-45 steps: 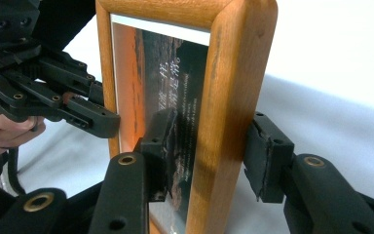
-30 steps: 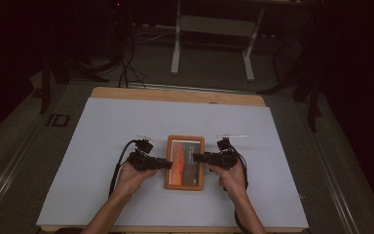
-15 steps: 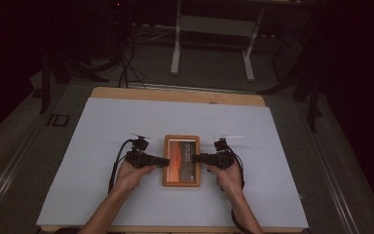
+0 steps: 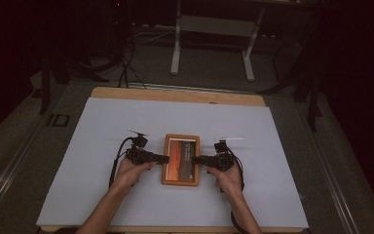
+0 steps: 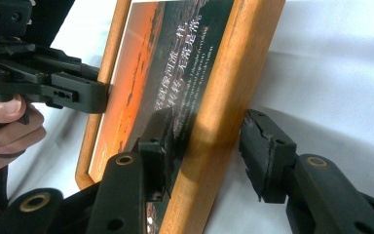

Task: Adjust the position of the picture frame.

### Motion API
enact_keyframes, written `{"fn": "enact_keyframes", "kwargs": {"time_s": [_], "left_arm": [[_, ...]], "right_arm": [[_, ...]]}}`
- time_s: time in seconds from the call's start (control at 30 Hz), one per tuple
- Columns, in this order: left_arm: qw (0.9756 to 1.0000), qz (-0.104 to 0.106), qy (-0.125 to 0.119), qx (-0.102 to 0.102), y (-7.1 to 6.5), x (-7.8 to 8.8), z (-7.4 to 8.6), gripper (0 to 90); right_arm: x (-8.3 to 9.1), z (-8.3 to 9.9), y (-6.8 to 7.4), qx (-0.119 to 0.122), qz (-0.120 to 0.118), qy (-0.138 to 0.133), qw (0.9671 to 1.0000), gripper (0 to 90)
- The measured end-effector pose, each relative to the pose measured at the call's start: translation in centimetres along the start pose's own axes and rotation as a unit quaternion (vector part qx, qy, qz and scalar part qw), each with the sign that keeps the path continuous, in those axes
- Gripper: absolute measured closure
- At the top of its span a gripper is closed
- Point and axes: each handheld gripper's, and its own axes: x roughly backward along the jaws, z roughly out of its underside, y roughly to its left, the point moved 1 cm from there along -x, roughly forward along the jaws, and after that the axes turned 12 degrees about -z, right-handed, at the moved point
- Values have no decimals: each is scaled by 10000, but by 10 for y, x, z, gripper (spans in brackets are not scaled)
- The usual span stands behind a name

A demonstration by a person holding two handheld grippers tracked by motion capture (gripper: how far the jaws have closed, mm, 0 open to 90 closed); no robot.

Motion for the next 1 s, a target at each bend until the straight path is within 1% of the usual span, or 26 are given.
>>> {"fn": "enact_keyframes", "kwargs": {"time_s": [0.1, 0.3, 0.47, 0.53, 0.73, 0.83, 0.9, 0.97, 1.0], "left_arm": [[10000, 27, -9, 5, 1, 0, 0, 630], [10000, 14, -49, 21, 1, -1, -1, 628], [10000, 20, -74, 12, 1, -1, -2, 628], [9999, 40, -92, 40, 2, -1, -3, 629], [9999, 34, -91, 35, 2, -1, -3, 629], [9999, 50, -131, 57, 3, -2, -4, 629], [9998, 14, -172, -22, 2, -1, -3, 624], [9996, -91, -233, -128, -1, -1, -3, 608], [9994, -145, -251, -192, -2, -1, -3, 591]], "right_arm": [[0, 1, 1, -29, 2, -7, 10000, 565], [1, 4, 2, -71, 12, 58, 10000, 570], [1, 5, 2, -122, 3, 56, 9999, 574], [1, 5, 2, -152, 12, 56, 9999, 577], [1, 6, 4, -208, 47, 55, 9998, 577], [1, 6, 4, -228, 54, 76, 9997, 579], [1, 6, 4, -235, 44, 82, 9997, 579], [1, 7, 3, -217, 20, 66, 9997, 576], [1, 7, 4, -157, 32, 71, 9998, 568]]}}
